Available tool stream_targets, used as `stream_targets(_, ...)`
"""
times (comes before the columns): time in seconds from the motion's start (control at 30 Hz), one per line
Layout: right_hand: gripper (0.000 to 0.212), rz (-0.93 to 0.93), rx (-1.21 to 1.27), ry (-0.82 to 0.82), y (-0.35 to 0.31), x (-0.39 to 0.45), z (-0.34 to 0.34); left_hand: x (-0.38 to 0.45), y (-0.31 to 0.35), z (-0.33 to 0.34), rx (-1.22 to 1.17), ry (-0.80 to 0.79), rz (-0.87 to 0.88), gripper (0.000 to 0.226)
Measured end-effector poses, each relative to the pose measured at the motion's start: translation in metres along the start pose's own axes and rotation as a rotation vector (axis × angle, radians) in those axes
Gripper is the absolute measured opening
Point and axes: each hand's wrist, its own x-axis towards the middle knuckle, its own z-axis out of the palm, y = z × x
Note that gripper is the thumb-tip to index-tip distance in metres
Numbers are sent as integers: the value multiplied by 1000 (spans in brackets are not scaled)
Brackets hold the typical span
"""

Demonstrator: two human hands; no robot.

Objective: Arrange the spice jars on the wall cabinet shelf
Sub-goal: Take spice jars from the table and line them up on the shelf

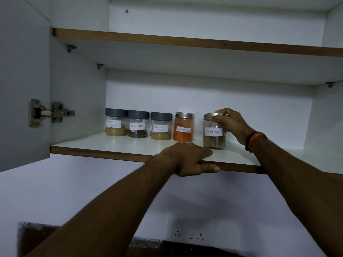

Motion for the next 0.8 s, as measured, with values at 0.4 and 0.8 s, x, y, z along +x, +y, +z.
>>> stream_targets(0.4,37,-3,-137,-3,10,33,13,-2,2,-3,-13,38,-1,71)
stream_targets(0.8,37,-69,-258,57,17,30,22,-1,0,-1,-9,38,-2,73)
